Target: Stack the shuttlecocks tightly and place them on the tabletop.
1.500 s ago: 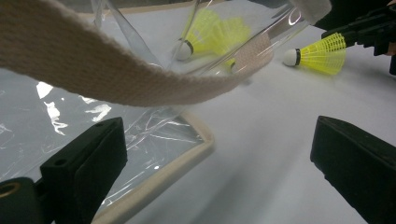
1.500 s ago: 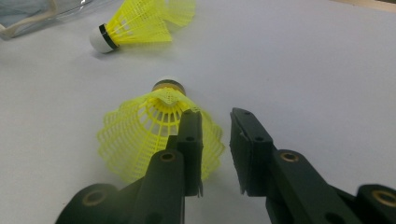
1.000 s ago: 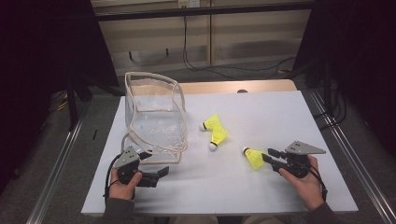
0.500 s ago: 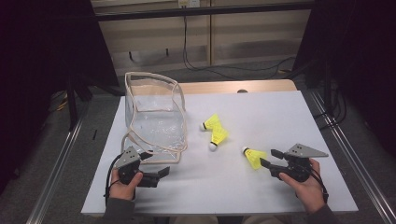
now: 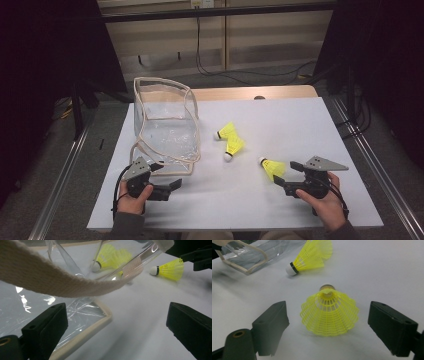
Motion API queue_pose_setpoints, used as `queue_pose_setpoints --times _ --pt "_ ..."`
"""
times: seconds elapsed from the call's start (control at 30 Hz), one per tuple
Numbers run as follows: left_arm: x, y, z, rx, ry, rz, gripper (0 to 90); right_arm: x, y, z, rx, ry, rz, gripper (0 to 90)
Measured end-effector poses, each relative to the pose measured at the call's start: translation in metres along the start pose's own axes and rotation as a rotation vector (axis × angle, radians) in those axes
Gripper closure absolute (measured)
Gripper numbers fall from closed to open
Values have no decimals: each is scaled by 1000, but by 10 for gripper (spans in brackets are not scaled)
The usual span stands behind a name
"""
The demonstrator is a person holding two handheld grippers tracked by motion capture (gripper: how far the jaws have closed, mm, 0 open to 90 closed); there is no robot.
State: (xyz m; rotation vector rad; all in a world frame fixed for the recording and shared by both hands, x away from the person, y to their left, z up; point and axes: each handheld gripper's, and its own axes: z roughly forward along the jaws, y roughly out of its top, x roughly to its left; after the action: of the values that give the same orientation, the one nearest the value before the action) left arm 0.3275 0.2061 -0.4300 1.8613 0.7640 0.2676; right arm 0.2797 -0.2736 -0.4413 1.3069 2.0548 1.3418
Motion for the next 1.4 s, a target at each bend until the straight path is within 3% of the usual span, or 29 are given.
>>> queue_pose_setpoints --times 0.57,1.4 --pt "0 1 0 -2 0 2 38 7 1 -4 -8 5 -11 141" --pt "0 1 -1 -9 1 0 39 14 -2 2 17 24 -21 263"
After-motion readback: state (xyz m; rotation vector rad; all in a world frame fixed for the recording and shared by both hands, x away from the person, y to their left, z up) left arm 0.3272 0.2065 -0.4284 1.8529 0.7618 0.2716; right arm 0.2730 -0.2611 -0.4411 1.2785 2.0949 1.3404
